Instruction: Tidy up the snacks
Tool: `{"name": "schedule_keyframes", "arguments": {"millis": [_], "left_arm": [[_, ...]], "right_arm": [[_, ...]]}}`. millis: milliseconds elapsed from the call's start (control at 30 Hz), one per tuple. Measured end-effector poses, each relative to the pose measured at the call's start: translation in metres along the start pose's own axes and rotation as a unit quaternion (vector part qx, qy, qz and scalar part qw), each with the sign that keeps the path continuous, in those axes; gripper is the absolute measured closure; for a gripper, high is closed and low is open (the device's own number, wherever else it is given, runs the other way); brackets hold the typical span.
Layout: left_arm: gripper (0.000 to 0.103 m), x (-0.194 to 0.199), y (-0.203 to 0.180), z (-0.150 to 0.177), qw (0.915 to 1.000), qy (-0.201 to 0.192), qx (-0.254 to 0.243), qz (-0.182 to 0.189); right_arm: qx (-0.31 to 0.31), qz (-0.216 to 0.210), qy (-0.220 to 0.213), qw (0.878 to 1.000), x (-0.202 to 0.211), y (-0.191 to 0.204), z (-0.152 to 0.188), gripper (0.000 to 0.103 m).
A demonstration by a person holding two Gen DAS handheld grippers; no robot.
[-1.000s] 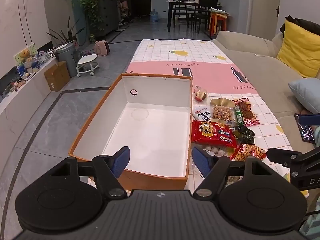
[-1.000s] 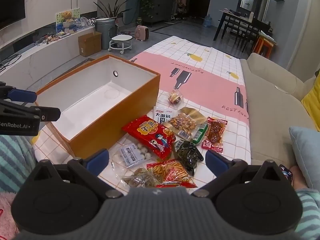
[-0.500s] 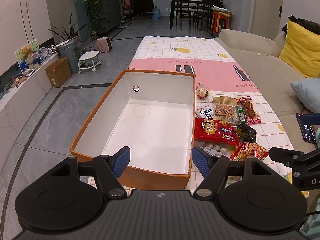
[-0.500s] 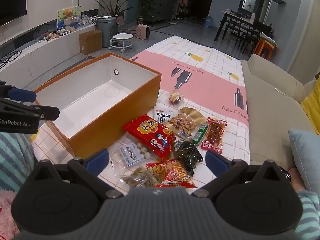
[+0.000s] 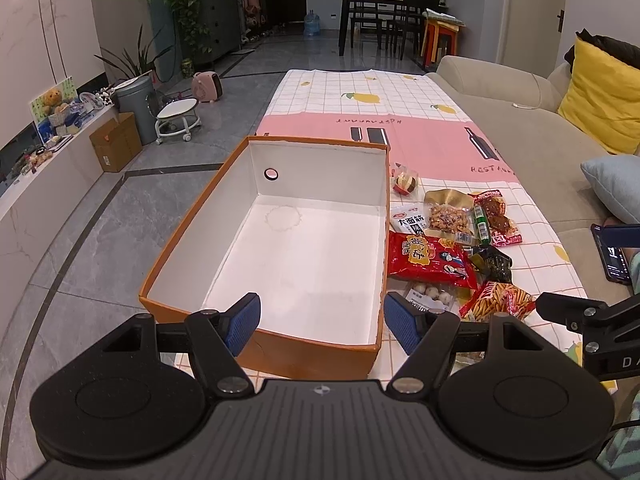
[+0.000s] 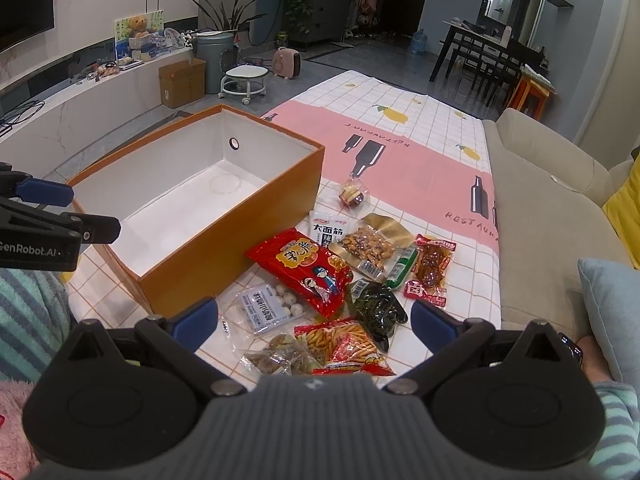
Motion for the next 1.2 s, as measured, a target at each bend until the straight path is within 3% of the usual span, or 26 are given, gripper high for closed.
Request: {"name": "schedule_keyframes", "arguments": {"millis": [1200], "left_arm": [[0.021,0.0008,-0.0013,0.0006,0.9998,0.009,0.005,0.014]], "right_arm": [[0.004,0.0,0.003,1.0,-0.0009,0.0025,0.0004,0.004]]}}
Point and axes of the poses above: each gripper's, at about its wrist camera, not at the fingertips, and x roughly against the way its jaws point, y to its left, z to its underside, the point moved 1 cm from there along -x, roughly the way its jaws point, and after that the axes turned 2 degrees about y, right-handed, at the moved point
